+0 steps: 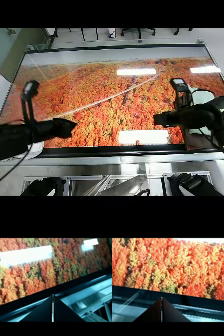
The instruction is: Fold the shirts.
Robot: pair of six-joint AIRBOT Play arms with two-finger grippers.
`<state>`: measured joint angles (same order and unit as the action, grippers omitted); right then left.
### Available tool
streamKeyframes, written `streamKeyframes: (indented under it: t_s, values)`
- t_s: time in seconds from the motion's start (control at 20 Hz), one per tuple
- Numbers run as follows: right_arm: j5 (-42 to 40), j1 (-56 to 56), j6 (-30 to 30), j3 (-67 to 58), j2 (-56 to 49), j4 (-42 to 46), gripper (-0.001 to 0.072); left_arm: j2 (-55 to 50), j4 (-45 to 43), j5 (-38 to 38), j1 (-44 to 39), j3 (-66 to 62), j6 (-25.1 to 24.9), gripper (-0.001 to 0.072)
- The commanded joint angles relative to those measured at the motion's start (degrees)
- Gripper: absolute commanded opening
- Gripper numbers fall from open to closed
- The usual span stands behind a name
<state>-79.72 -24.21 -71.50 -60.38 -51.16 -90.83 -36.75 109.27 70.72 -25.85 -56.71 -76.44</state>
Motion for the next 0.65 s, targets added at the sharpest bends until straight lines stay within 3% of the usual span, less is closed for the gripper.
streamKeyframes:
  t_s: [0.0, 0.6]
  values:
    - [0.74, -4.94, 1.70, 1.16, -0.70, 1.70, 0.0018, 3.58, -1.73, -5.60, -5.68, 7.32, 4.96, 0.0022]
    - [0.26, -4.92, 1.90, 1.20, -0.79, 1.49, 0.0018, 4.46, -1.68, -6.23, -5.77, 7.82, 4.96, 0.0022]
